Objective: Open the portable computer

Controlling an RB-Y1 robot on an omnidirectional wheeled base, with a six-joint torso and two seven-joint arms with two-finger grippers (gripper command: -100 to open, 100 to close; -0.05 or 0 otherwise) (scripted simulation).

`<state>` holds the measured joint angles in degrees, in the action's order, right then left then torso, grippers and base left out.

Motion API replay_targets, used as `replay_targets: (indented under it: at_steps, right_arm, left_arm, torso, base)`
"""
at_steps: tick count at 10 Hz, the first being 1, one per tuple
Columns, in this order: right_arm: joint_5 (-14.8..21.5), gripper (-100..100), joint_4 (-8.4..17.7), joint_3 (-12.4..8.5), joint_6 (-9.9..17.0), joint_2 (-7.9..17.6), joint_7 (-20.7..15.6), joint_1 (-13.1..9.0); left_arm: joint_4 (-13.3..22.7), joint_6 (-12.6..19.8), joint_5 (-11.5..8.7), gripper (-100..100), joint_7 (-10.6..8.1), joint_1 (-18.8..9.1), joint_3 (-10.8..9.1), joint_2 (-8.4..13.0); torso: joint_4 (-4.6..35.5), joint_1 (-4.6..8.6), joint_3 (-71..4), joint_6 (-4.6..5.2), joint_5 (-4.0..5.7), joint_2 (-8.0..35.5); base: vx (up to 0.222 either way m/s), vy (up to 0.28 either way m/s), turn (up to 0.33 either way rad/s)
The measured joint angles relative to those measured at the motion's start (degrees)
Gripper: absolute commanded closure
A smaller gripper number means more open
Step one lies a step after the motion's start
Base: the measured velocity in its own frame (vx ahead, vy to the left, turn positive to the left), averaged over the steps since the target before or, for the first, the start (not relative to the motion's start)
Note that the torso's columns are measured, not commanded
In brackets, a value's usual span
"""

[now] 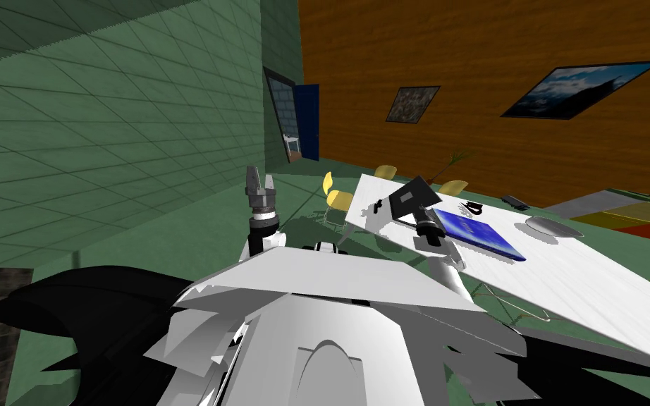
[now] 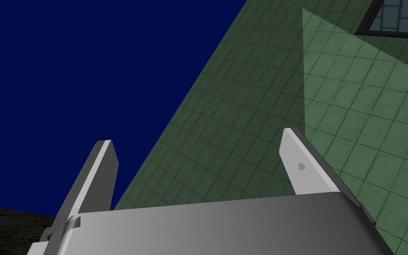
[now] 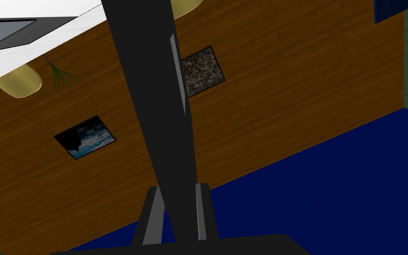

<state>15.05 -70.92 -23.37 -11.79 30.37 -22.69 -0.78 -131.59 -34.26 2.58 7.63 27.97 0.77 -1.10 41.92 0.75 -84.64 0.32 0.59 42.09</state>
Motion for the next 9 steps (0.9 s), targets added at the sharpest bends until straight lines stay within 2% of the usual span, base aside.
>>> replay_targets:
  at_steps: [3,6,9]
  right_arm:
    - [-1.73,100,0.69,-0.26,-0.15,-2.06,1.88,-0.87]
    - [-2.02,100,1.82,-0.43,-0.44,-1.9,2.26,-0.75]
    - [-4.24,100,4.41,-0.39,-2.78,-4.72,4.39,-1.73]
  left_arm:
    - [0.0,0.0,0.0,0,0.0,0.0,0.0,0.0]
    - [0.0,0.0,0.0,0,0.0,0.01,0.01,-0.01]
    - [0.0,0.0,0.0,0,0.0,0.0,0.0,0.0]
  torso:
    - [-0.08,-0.48,-0.07,-0.28,-0.07,-0.1]
    - [0.19,-0.89,-0.08,-0.49,-0.52,-0.04]
    - [0.12,-0.6,-0.09,-0.5,-0.35,-0.09]
  base:
    - [-0.017,-0.051,-0.025]
    - [-0.003,-0.021,-0.027]
    - [-0.001,-0.086,-0.027]
